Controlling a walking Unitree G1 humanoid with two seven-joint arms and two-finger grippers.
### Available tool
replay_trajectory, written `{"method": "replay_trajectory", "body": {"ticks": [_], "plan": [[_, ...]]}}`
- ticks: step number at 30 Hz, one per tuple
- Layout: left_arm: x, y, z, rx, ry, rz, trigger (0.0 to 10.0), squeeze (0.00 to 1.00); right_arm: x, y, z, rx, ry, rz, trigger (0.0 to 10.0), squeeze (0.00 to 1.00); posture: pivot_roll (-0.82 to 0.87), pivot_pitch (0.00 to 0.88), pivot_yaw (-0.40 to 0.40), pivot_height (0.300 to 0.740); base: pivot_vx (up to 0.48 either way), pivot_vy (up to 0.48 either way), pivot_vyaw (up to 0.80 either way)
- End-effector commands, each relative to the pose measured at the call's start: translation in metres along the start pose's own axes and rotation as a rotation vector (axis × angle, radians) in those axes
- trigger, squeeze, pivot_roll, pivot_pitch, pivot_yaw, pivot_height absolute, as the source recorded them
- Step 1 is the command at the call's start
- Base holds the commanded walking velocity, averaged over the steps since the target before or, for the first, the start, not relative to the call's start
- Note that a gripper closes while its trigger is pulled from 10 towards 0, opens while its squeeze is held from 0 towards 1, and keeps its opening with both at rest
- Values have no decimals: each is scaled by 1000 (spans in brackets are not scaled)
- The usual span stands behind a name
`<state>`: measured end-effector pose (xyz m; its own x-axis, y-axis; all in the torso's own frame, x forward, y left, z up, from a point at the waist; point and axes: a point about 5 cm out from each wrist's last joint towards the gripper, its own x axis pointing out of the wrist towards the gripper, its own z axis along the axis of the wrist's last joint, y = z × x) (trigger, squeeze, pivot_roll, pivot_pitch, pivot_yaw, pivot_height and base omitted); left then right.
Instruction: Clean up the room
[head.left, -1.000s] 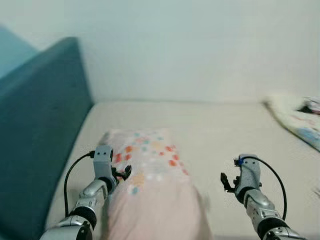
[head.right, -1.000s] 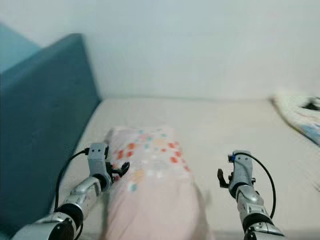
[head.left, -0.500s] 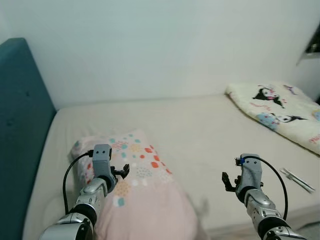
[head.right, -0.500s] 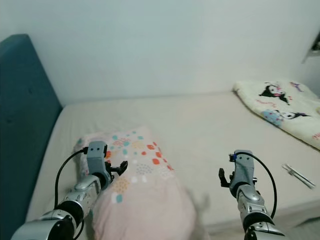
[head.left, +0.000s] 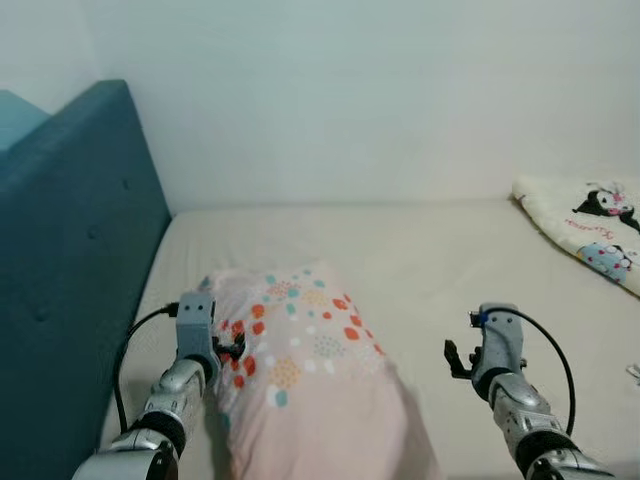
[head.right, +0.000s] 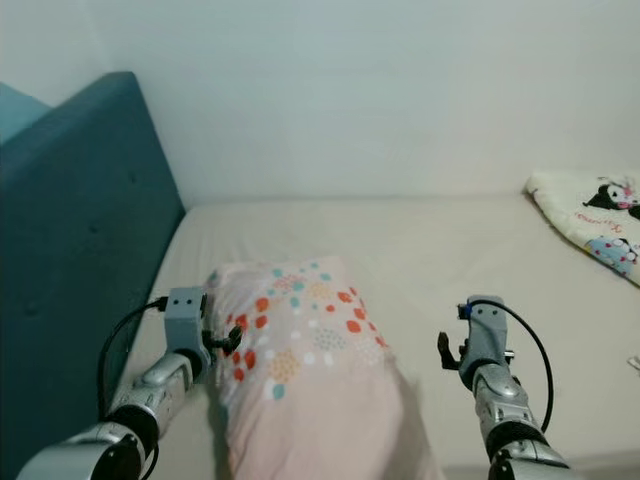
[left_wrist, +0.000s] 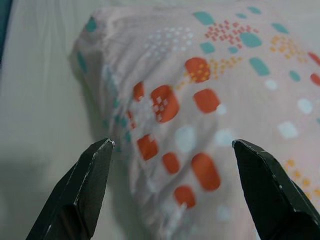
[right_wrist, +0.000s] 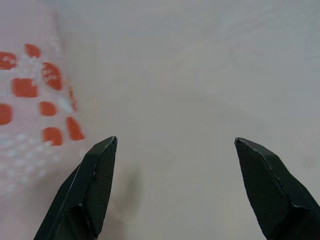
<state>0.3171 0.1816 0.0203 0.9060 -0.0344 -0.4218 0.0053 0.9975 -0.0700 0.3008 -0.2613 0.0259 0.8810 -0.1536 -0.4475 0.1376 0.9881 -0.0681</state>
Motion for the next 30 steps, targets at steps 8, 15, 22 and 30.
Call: {"method": "replay_trajectory", "body": {"ticks": [8,15,22,30], "plan": [[-2,-14,-11,59,28,-62,10000,0,-1,4,-6,1,13,12,10000,0,-107,0,-6,740,0,185,0],[-5,-25,-23,86,55,-101,10000,0,-1,4,-7,13,14,7,10000,0,-108,0,-3,740,0,0,0],[-5,-37,-26,1,76,-172,10000,0,-1,1,-6,37,28,-12,10000,0,-102,0,-9,740,0,0,0],[-8,-68,-25,-323,101,-479,10000,0,0,-14,1,95,40,-91,10000,0,-104,0,-10,715,0,0,0]]}}
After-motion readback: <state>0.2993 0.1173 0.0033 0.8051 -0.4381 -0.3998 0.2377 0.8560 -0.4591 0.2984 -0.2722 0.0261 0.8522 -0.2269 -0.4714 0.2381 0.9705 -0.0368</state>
